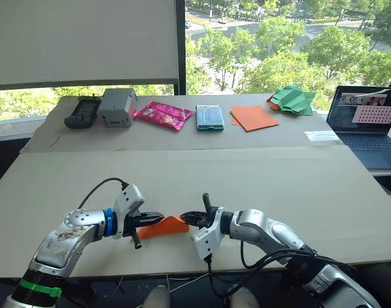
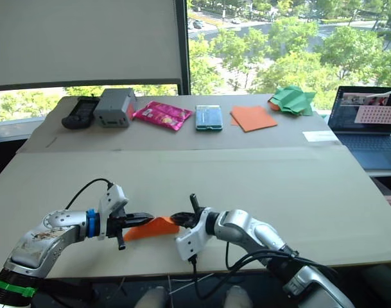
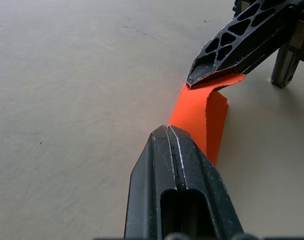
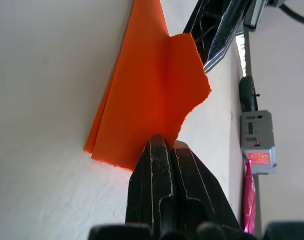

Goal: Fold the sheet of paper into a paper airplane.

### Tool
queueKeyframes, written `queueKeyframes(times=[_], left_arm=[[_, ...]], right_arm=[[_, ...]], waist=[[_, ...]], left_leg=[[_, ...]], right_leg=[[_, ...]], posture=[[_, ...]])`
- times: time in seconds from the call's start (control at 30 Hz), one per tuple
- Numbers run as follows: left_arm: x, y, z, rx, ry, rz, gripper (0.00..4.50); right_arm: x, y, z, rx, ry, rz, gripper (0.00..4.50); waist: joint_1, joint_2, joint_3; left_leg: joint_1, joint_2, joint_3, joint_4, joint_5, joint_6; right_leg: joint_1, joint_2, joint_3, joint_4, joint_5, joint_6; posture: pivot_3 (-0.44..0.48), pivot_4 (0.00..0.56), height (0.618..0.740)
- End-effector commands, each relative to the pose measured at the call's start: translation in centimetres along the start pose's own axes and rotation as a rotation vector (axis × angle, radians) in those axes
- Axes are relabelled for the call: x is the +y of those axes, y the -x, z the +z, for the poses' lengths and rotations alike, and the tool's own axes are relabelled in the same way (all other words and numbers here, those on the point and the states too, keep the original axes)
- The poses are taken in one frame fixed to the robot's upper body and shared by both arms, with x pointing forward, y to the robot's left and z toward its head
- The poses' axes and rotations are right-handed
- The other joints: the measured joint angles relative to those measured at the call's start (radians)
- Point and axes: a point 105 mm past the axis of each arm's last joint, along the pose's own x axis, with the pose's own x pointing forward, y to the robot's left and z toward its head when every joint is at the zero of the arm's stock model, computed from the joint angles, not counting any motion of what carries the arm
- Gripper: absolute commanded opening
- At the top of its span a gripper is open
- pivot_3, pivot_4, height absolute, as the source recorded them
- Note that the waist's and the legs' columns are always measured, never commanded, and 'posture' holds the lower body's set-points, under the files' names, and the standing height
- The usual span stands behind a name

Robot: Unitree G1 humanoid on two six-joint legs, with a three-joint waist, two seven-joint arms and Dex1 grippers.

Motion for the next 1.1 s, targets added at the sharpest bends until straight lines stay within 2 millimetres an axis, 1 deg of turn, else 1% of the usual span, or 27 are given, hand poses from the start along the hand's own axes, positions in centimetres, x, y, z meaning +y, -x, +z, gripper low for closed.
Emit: queueKeyframes(times=[0.03,0.13,0.23,0.3,0.47,0.57,0.67,0.73,0.87,0.93,1.0,1.07,1.1], left_arm=[[0.0,0.2,0.2,0.007,-0.047,0.002,0.0],[-0.2,0.1,-0.1,0.012,-0.046,-0.007,0.0],[-0.3,0.1,-0.4,0.028,-0.054,-0.012,0.0],[-0.2,0.1,-0.7,0.045,-0.066,-0.013,0.0],[-0.4,-0.2,-0.8,0.048,-0.074,-0.031,0.0],[-0.6,-0.4,-1.1,0.065,-0.089,-0.043,0.0],[-0.7,-0.5,-1.2,0.071,-0.097,-0.048,0.0],[-0.8,-0.5,-1.3,0.086,-0.12,-0.055,0.0],[-0.9,-0.5,-1.4,0.091,-0.132,-0.067,0.0],[-1.1,-0.6,-1.7,0.106,-0.145,-0.074,0.0],[-1.1,-0.7,-1.9,0.113,-0.147,-0.076,0.0],[-1.2,-0.8,-2.0,0.113,-0.145,-0.076,0.0],[-1.2,-0.9,-2.1,0.113,-0.146,-0.076,0.0]], right_arm=[[2.1,-0.1,-0.4,0.039,-0.075,0.085,0.03],[1.9,-0.1,-0.1,0.04,-0.102,0.089,0.03],[1.6,0.1,0.3,0.027,-0.125,0.085,0.93],[1.3,0.3,0.7,0.01,-0.151,0.082,1.67],[0.3,0.8,1.7,-0.035,-0.239,0.061,3.28],[-0.3,1.4,2.6,-0.083,-0.288,0.076,3.28],[-0.3,2.0,2.8,-0.096,-0.313,0.104,3.28],[-0.6,2.5,3.0,-0.11,-0.374,0.127,3.28],[-2.5,3.0,3.3,-0.15,-0.553,0.089,3.28],[-3.8,2.9,3.7,-0.18,-0.652,0.058,3.28],[-5.2,2.3,3.4,-0.174,-0.788,0.024,3.28],[-5.4,1.6,3.1,-0.146,-0.873,0.034,3.28],[-5.3,1.2,2.8,-0.124,-0.902,0.041,3.04]], waist=[[0.0,0.0,0.0],[0.0,0.0,0.0],[0.002,0.001,0.0],[0.002,0.003,-0.001],[0.002,0.003,-0.001],[0.002,0.004,-0.001],[0.003,0.004,-0.001],[0.004,0.004,0.0],[0.004,0.006,0.001],[0.004,0.006,0.002],[0.002,0.006,0.002],[0.002,0.007,0.002],[0.003,0.008,0.002]], left_leg=[[0.0,0.0,0.0,0.0,0.0,0.0],[0.0,0.0,0.0,0.0,0.0,0.0],[0.0,0.0,0.0,0.0,0.001,0.002],[-0.001,-0.001,0.0,0.0,0.002,0.002],[-0.001,0.0,0.0,0.0,0.002,0.004],[-0.001,0.0,0.0,0.0,0.002,0.003],[-0.002,0.0,0.0,0.0,0.002,0.003],[-0.002,0.0,0.0,0.0,0.001,0.001],[-0.003,0.0,0.0,0.0,0.0,0.0],[-0.003,0.0,0.0,0.0,0.0,0.0],[-0.003,0.0,0.0,0.0,0.0,0.0],[-0.003,0.0,0.0,0.0,0.0,0.0],[-0.003,0.0,0.0,0.0,0.0,0.0]], right_leg=[[0.0,0.0,0.0,0.0,0.0,0.0],[0.0,0.0,0.0,0.0,0.0,0.0],[0.0,0.0,0.0,0.0,0.0,0.0],[0.0,0.0,0.0,0.0,0.0,0.0],[0.0,0.0,0.0,0.0,0.0,0.0],[0.0,0.0,0.0,-0.001,0.0,0.0],[0.0,0.0,0.0,-0.001,0.0,0.0],[0.0,0.0,0.0,-0.001,0.0,0.0],[0.0,0.0,0.0,-0.001,0.0,0.0],[0.0,0.0,0.0,-0.001,0.0,0.0],[-0.001,0.0,0.0,-0.001,0.0,0.0],[-0.001,0.0,0.0,0.0,0.0,0.0],[-0.001,0.0,0.0,0.0,0.0,0.0]], posture=[[0.0,0.15,0.702],[0.0,0.15,0.702],[0.0,0.15,0.702],[0.0,0.15,0.702],[0.0,0.15,0.702],[0.0,0.15,0.702],[0.0,0.15,0.702],[0.0,0.15,0.702],[0.0,0.15,0.702],[0.0,0.15,0.702],[0.0,0.15,0.702],[0.0,0.15,0.702],[0.0,0.15,0.702]])
